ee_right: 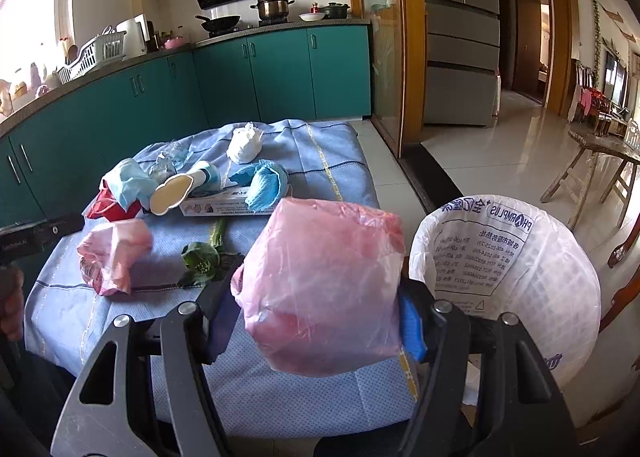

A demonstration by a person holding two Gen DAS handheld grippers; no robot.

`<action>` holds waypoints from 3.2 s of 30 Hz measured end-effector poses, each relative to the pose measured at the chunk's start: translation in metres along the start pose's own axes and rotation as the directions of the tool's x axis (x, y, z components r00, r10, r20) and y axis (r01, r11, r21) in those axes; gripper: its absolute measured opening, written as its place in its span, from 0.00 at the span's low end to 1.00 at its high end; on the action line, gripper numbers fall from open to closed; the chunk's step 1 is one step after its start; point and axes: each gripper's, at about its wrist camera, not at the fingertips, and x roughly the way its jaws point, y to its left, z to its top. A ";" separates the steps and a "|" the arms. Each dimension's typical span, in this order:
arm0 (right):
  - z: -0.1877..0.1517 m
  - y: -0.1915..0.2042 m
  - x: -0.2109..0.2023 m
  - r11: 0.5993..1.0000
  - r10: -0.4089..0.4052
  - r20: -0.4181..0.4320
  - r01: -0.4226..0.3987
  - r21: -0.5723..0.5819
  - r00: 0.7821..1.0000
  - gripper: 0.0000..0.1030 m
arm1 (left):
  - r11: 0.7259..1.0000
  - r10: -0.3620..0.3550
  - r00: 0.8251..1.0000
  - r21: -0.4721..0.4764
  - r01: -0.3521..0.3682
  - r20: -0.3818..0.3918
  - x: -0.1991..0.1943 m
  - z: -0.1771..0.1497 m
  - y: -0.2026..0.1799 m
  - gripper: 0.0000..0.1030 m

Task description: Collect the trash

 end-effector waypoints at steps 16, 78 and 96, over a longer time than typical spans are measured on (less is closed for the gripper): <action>-0.014 0.013 0.007 0.999 0.026 -0.028 -0.027 -0.044 0.999 0.64 | 0.979 0.066 0.987 0.199 -0.035 -0.147 0.064 -0.015 -0.036 0.48; 0.120 0.067 0.150 0.966 0.215 -0.111 -0.228 -0.119 0.970 0.96 | 0.967 0.239 0.969 -0.099 -0.233 0.055 0.027 0.013 -0.041 0.92; 0.088 0.058 0.170 0.943 0.288 -0.288 -0.323 -0.082 0.913 0.19 | 0.980 0.184 0.983 -0.081 -0.183 0.014 0.024 -0.024 -0.048 0.93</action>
